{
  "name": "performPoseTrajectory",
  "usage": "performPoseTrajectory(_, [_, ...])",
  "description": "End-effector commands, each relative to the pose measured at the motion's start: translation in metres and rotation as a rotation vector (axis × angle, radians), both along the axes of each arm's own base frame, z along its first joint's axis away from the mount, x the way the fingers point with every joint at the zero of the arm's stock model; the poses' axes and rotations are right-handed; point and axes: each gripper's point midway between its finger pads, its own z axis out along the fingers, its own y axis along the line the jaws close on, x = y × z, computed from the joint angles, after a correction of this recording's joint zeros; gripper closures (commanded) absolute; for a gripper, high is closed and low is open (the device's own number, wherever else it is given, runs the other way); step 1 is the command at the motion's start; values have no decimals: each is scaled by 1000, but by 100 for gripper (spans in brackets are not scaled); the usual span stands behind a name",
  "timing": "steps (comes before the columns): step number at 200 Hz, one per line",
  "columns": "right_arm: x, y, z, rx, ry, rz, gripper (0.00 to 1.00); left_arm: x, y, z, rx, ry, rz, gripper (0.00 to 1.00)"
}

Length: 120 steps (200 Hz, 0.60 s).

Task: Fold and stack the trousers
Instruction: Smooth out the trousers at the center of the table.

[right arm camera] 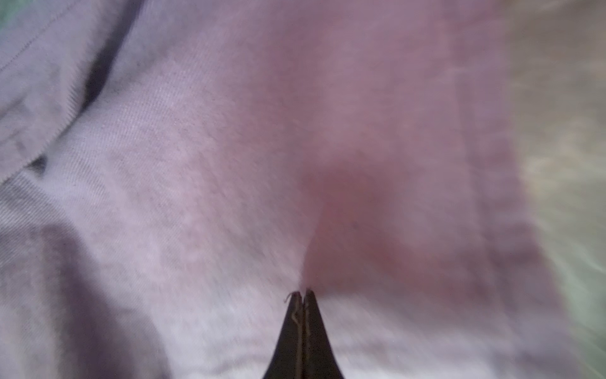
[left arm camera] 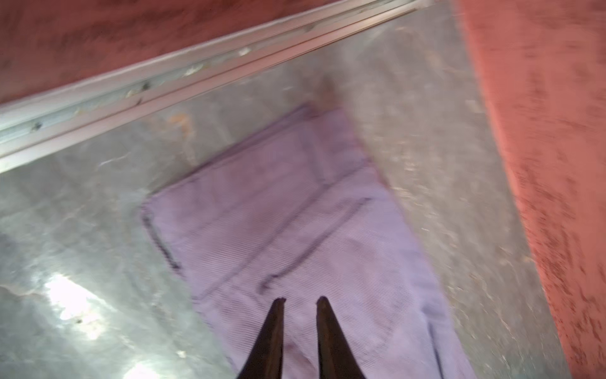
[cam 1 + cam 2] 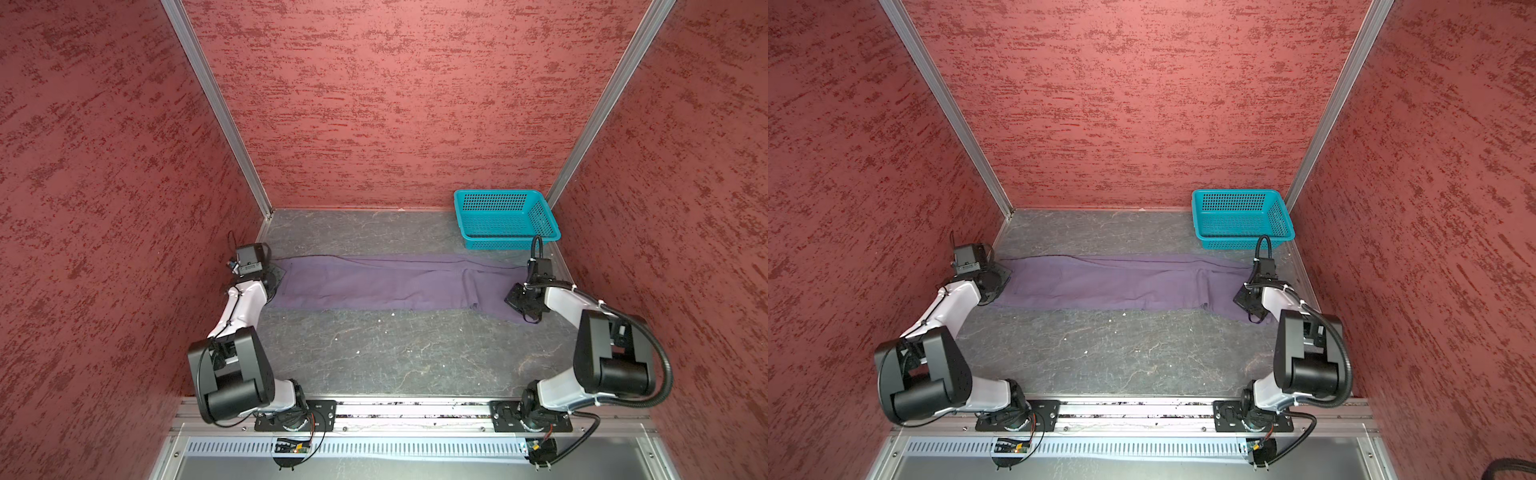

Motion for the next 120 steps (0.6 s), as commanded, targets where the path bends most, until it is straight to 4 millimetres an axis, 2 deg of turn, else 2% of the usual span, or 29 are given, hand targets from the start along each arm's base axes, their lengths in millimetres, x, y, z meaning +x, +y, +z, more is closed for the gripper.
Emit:
performPoseTrajectory(1, [15,-12,38,-62,-88,-25,98,11,-43,10,86,4,-131,76])
performPoseTrajectory(18, [36,-1,52,15,-164,-19,98,18,-83,-3,34,18,-226,70])
performPoseTrajectory(36, [48,12,58,84,-208,1,98,18,-114,-23,-43,36,-290,49])
performPoseTrajectory(39, [48,14,50,93,-185,5,98,17,-118,-27,-54,39,-300,45])
performPoseTrajectory(47, [50,19,47,98,-180,18,97,15,-128,-36,-70,49,-323,39])
performPoseTrajectory(62, [49,27,39,101,-170,50,94,10,-139,-52,-79,86,-348,34])
performPoseTrajectory(80, [43,30,28,107,-148,65,93,4,-141,-69,-121,119,-341,34])
performPoseTrajectory(92, [40,31,23,105,-140,70,93,1,-135,-79,-154,125,-317,38])
performPoseTrajectory(120, [37,33,16,112,-128,87,95,-10,-102,-97,-213,133,-212,48])
